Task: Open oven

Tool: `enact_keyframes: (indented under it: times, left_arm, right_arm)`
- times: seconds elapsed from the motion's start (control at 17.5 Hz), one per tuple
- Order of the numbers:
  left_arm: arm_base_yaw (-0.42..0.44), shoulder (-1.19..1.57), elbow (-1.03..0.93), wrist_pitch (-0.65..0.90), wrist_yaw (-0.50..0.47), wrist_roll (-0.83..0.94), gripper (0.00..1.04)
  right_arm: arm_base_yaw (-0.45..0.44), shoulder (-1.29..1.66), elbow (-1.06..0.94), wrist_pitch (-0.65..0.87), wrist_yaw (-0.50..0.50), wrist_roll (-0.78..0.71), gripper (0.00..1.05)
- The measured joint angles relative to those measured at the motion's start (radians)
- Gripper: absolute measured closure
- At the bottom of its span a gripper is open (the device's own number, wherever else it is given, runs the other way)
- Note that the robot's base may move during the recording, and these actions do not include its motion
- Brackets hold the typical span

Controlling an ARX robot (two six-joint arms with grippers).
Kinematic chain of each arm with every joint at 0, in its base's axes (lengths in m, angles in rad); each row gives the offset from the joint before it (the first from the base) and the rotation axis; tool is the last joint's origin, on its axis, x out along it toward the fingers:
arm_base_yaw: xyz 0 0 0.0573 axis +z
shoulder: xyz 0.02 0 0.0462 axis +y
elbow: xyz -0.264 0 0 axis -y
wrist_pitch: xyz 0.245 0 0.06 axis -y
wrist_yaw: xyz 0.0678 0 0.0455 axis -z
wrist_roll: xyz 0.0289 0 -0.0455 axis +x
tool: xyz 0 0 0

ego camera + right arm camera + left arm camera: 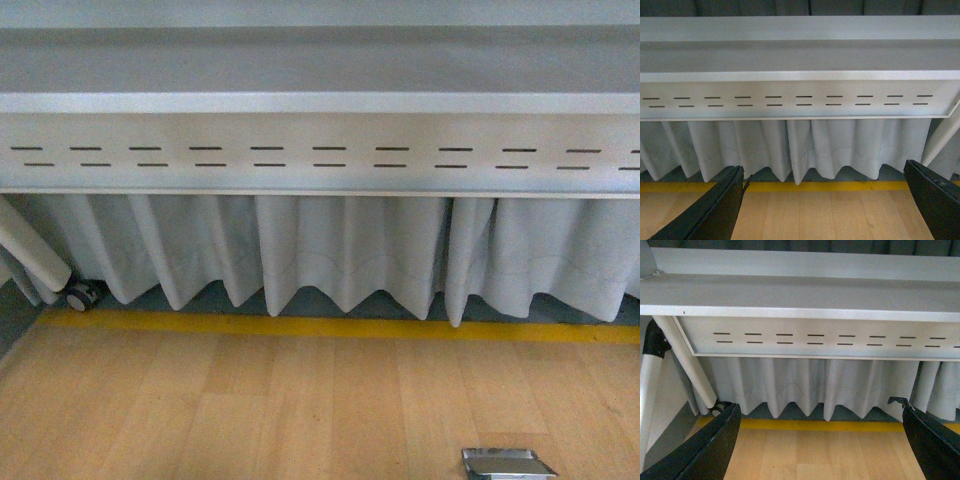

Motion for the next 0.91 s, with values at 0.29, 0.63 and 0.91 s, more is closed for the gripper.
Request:
enact_keyframes:
  times: [0.29,0.63,0.91]
  left_arm:
    - [0.0,0.0,0.0,0.0,0.0,0.0,0.07]
    - [0.0,0.0,0.0,0.0,0.0,0.0,0.07]
    - [0.0,0.0,0.0,0.0,0.0,0.0,0.07]
  right_arm:
    - [0.0,0.0,0.0,0.0,0.0,0.0,0.06]
    - [0.0,0.0,0.0,0.0,0.0,0.0,0.06]
    - [0.0,0.0,0.0,0.0,0.0,0.0,0.06]
